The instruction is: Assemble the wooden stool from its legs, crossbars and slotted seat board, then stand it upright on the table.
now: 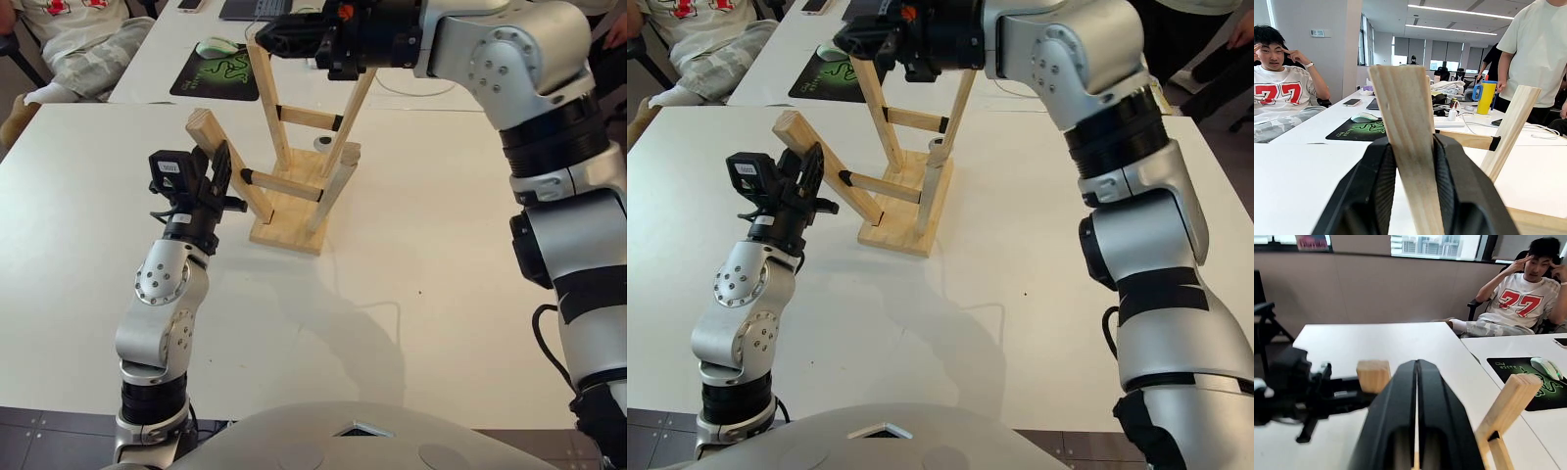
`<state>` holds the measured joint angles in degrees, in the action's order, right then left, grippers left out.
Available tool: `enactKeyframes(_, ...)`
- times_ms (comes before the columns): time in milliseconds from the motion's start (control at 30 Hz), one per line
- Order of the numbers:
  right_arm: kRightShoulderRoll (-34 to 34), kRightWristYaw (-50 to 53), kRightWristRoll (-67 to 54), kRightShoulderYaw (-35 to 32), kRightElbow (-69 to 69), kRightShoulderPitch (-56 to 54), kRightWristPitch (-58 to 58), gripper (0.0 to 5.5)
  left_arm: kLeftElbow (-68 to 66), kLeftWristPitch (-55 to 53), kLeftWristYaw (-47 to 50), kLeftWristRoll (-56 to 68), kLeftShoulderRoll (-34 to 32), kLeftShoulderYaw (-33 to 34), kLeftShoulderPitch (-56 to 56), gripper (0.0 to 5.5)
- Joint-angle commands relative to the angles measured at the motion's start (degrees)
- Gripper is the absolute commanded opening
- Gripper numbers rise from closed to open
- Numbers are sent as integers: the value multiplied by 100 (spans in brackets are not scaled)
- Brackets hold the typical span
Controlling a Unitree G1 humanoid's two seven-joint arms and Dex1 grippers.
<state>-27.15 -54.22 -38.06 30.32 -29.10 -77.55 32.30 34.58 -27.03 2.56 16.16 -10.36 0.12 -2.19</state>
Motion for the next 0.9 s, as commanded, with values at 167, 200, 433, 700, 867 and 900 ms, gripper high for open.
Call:
enactKeyframes(167,1596,-3826,2850,2266,-2678,-2038,-2968,0,-591,-233,356,-605,94,-76,289,106)
enactKeyframes(200,1718,-3827,2919,2276,-2801,-2023,-3059,0,-609,-210,378,-619,120,-87,286,106)
enactKeyframes(433,2314,-3812,3648,1922,-3793,-1951,-3764,0,-587,-134,456,-778,341,-174,354,106)
enactKeyframes(700,2662,-3179,4490,1126,-4270,-2095,-3853,0,-618,-70,451,-873,460,-170,383,106)
enactKeyframes(867,2722,-3204,4943,962,-4356,-1917,-3935,0,-629,-65,439,-928,509,-153,341,106)
enactKeyframes(900,2723,-3203,5039,943,-4372,-1877,-3960,0,-626,-64,440,-939,519,-152,343,106)
